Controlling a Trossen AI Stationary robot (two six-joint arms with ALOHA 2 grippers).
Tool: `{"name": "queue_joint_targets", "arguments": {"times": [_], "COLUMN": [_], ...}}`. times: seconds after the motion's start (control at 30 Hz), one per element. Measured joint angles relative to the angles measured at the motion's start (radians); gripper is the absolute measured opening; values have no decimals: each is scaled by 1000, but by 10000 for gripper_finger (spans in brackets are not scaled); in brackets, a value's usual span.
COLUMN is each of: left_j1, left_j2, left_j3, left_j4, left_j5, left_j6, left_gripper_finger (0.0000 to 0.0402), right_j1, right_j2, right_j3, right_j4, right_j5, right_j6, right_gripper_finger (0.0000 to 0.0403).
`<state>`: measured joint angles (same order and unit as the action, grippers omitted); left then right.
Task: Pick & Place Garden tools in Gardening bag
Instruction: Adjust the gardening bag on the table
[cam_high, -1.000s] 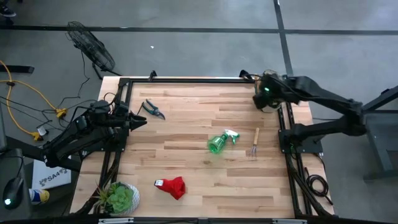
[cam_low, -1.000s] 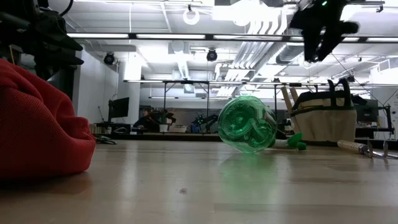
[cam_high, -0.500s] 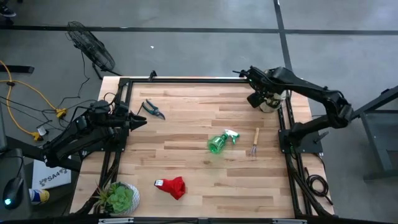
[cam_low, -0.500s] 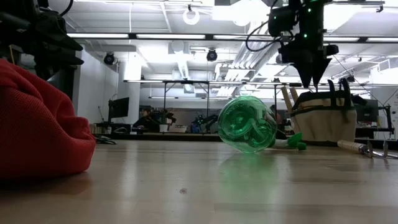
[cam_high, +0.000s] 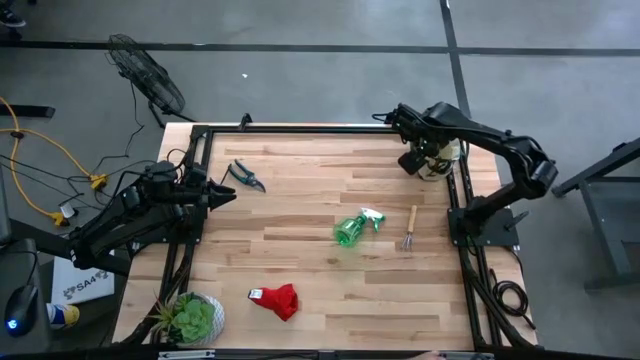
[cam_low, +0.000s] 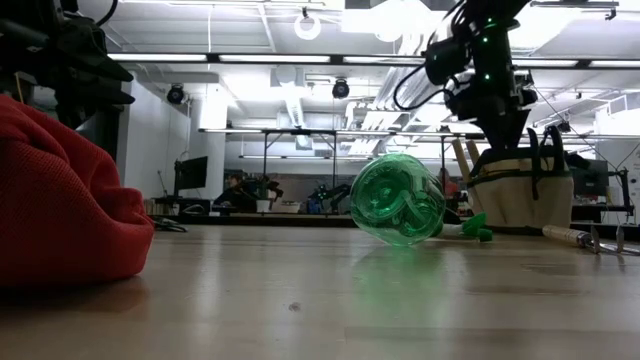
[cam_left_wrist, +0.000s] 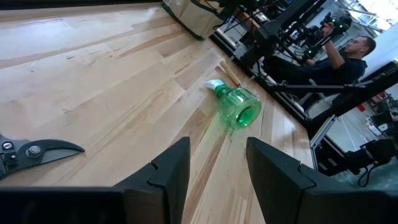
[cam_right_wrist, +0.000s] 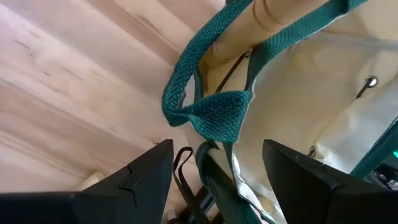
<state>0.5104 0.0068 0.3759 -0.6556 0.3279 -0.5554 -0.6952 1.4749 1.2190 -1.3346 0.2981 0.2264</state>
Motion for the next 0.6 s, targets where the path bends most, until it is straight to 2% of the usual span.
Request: {"name": "queue_joint_targets", "arguments": {"times": [0.1, 0.2, 0.6], "left_j1": [0, 0, 0], "left_j2": [0, 0, 0], "left_j3": [0, 0, 0], "left_j4": [0, 0, 0], "left_j5": [0, 0, 0], "left_j6": [0, 0, 0], "left_gripper_finger": [154, 154, 154], "right_j1": [-3, -3, -6], "right_j2": [7, 7, 7], "right_j3": [0, 0, 0], "right_j4": [-7, -15, -37], "right_j5": [-45, -48, -37], "right_j6": [-19, -22, -52], "right_gripper_finger": [238, 226, 113]}}
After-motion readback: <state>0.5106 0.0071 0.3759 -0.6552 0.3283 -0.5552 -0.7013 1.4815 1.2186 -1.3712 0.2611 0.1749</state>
